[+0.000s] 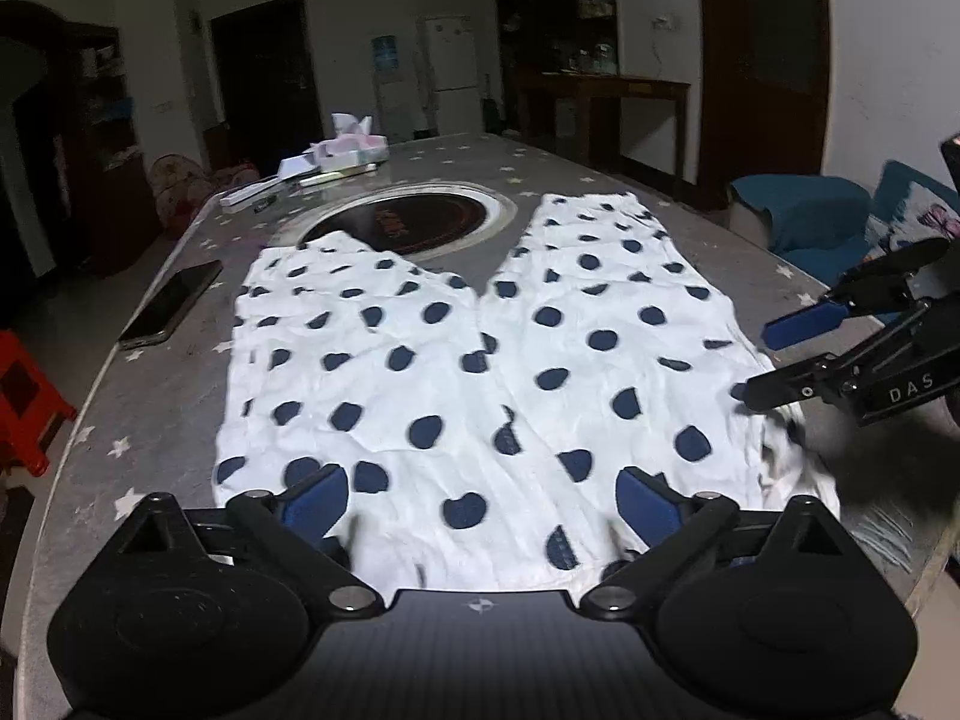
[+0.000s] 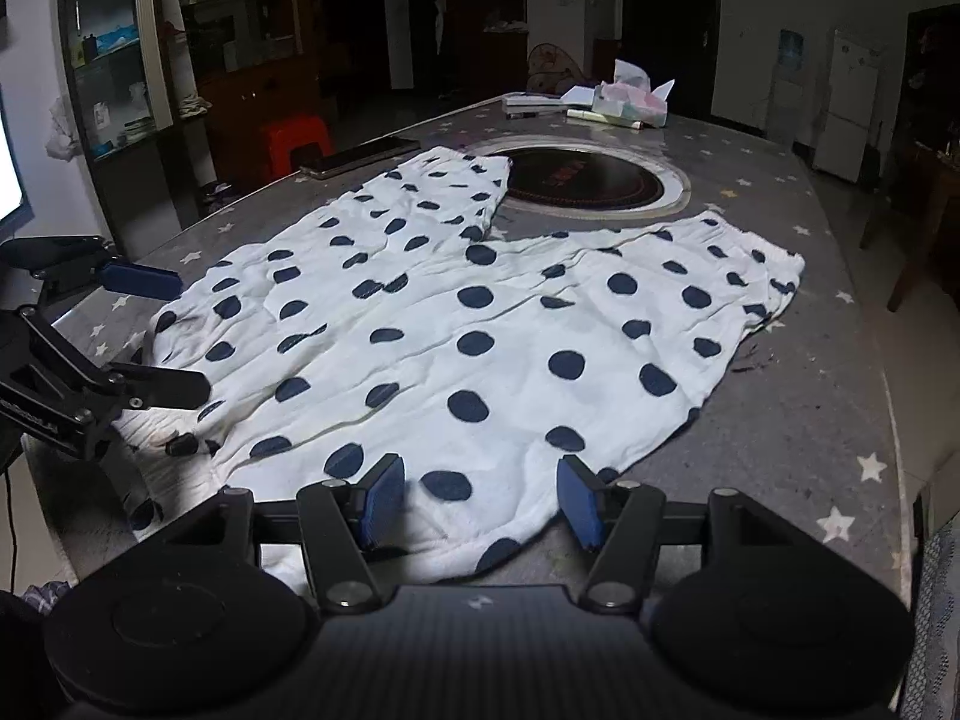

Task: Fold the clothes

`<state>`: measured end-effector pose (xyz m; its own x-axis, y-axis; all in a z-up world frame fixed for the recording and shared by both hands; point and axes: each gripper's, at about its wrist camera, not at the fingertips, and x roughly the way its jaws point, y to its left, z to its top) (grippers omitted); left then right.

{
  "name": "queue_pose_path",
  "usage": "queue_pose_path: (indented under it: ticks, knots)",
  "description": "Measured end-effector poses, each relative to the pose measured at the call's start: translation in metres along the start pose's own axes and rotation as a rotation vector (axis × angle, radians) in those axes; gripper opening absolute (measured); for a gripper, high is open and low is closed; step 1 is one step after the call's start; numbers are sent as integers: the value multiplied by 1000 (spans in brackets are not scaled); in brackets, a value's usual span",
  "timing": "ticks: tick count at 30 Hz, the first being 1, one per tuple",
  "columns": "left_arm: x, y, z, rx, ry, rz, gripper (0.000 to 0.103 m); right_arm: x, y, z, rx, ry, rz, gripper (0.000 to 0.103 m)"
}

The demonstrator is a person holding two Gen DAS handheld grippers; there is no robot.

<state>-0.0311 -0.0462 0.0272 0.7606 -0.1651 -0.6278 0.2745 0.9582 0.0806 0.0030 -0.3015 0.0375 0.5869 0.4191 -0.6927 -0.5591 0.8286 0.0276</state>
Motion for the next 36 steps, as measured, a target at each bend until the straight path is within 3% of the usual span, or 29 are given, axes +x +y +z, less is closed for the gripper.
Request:
queue_pose_path:
  ticks: [12, 15, 21, 25, 30, 36]
  knots:
    - [-15, 38, -23, -152, 50, 117, 96, 8, 1, 11, -16, 4, 7, 58]
    - [-21, 46, -29, -217, 59, 134, 86, 10, 3, 16, -25, 3, 15, 58]
    - [-28, 63, -43, -365, 113, 100, 58, 21, 7, 44, -52, 11, 46, 56]
    - [-29, 70, -47, -407, 121, 67, 47, 37, 12, 80, -80, 14, 65, 56]
    - [-30, 73, -48, -410, 112, 23, 36, 66, 24, 124, -102, 24, 80, 56]
    - [-29, 84, -50, -433, 109, -34, 33, 104, 43, 157, -132, 44, 88, 50]
